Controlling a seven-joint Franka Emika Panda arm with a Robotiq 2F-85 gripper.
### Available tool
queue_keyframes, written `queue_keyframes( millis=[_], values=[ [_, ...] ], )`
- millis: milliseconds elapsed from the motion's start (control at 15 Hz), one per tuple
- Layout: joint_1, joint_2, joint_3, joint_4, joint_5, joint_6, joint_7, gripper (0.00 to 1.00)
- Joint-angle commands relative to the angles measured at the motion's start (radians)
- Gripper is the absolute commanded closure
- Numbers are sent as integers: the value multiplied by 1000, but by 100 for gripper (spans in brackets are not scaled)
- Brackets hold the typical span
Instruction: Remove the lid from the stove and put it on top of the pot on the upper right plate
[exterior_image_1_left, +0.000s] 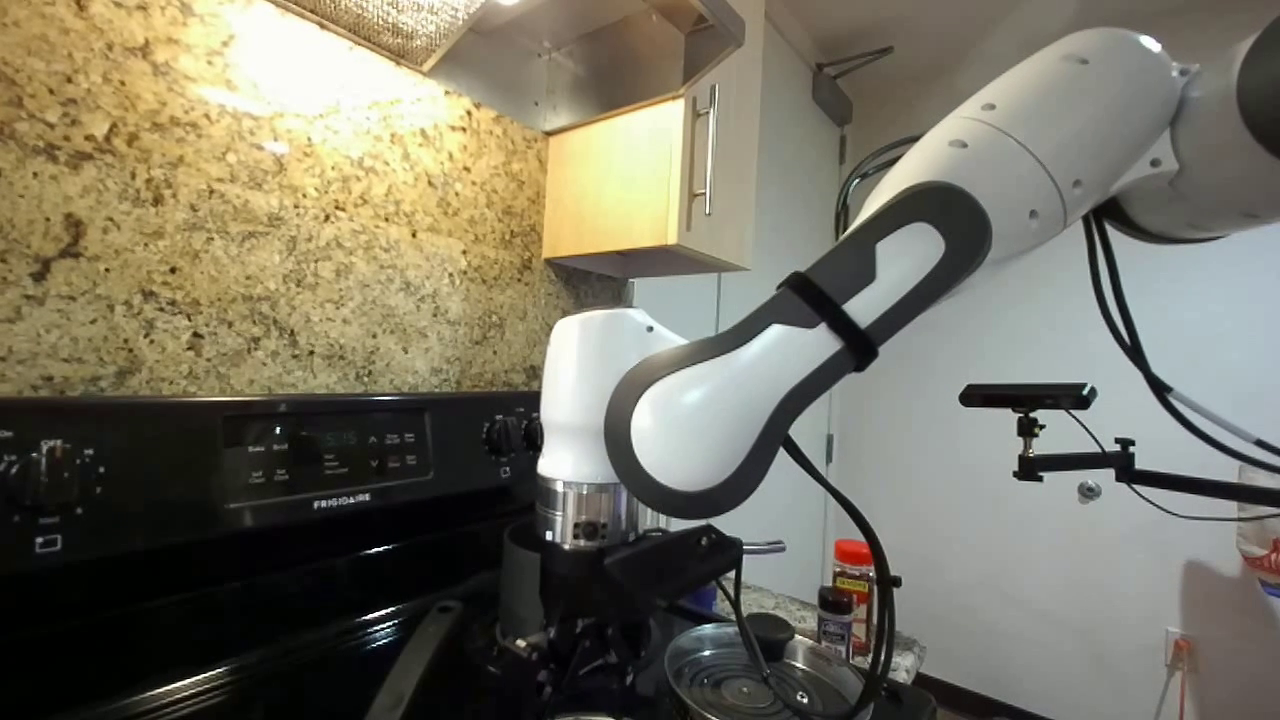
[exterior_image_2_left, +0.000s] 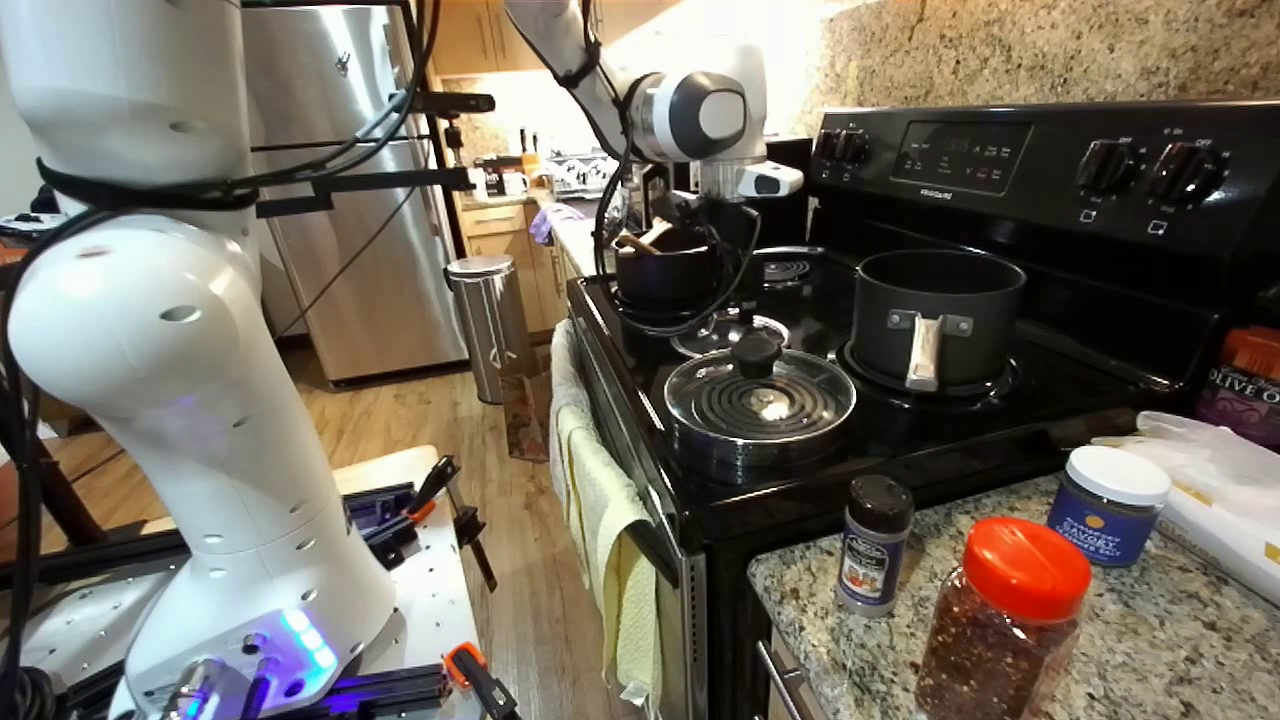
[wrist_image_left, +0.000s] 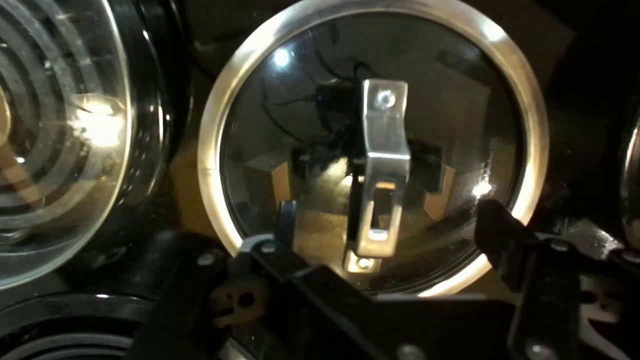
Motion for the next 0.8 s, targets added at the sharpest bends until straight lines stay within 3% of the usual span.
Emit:
queue_keyframes(
  millis=[0, 600, 733],
  values=[
    [11, 17, -19, 20, 33, -3, -29, 40],
    [16, -1, -38, 6, 21, -14, -17, 98],
    [13, -9, -34, 6, 29, -19, -32, 95]
  ],
)
